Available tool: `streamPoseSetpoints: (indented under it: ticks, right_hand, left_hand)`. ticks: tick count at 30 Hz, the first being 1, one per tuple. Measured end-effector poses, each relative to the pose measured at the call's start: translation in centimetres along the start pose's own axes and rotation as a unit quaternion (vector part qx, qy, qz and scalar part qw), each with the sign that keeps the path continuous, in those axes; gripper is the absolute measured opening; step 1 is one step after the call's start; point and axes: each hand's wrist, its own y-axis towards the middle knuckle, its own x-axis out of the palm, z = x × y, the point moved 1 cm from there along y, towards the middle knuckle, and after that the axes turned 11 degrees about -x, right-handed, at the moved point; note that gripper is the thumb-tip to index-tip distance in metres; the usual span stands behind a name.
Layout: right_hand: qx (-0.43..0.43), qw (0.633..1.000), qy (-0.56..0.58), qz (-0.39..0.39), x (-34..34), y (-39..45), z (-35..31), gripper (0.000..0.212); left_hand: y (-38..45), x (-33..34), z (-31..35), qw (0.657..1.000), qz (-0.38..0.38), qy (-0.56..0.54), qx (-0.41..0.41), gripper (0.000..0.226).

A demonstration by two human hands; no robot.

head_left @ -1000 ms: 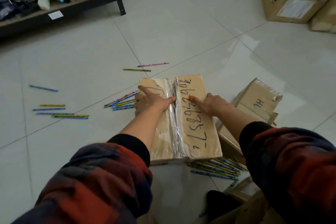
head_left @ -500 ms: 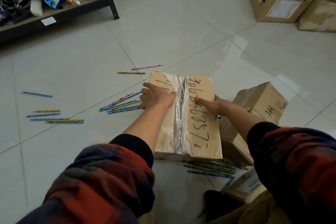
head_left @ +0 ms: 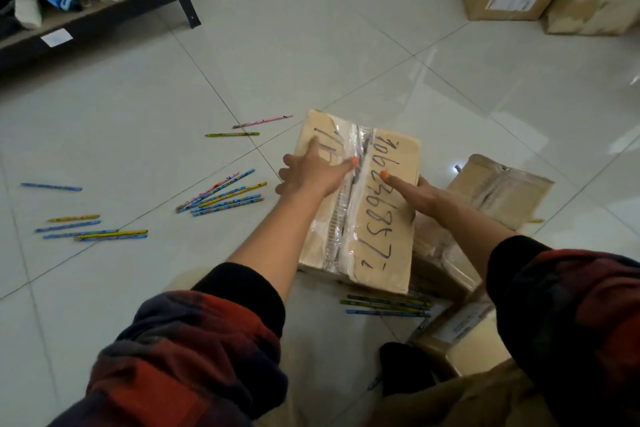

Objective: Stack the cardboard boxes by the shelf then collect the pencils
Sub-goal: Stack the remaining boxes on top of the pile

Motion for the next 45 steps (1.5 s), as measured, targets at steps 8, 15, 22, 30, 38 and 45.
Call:
streamPoseSetpoints:
  ticks: [8,15,22,30,38,45]
  right_hand:
    - [0.039,0.984,0.143,0.102,-0.9,-3.7,-2.2,0.104]
    - [0.023,0.978,0.178,0.102,-3.1,-10.2,-9.6,0.111]
    - [0.022,0.989,0.111,0.090,-4.9,-18.6,-20.2,0.125]
    - [-0.031,0.999,-0.010,0.031,-3.7,-27.6,-34.6,0.116]
    - [-0.096,0.992,-0.075,-0.020,2.2,-34.0,-46.3,0.114]
    - [-0.176,0.973,-0.142,-0.047,8.4,-38.1,-55.6,0.107]
  left_hand:
    - [-4.1,-1.2,0.3,0.999,0.034,-0.027,-0.002,0.116]
    - [-8.6,-10.7,2.8,0.996,0.078,-0.030,0.015,0.113]
    - [-14.9,-22.2,3.4,0.995,-0.007,-0.096,-0.030,0.101]
    - [-24.8,-34.7,-2.9,0.973,0.004,-0.200,-0.111,0.120]
    - [-30.1,-45.6,-9.1,0.941,0.089,-0.290,-0.148,0.098]
    - [-32.2,-53.7,-15.0,0.910,0.135,-0.361,-0.152,0.100]
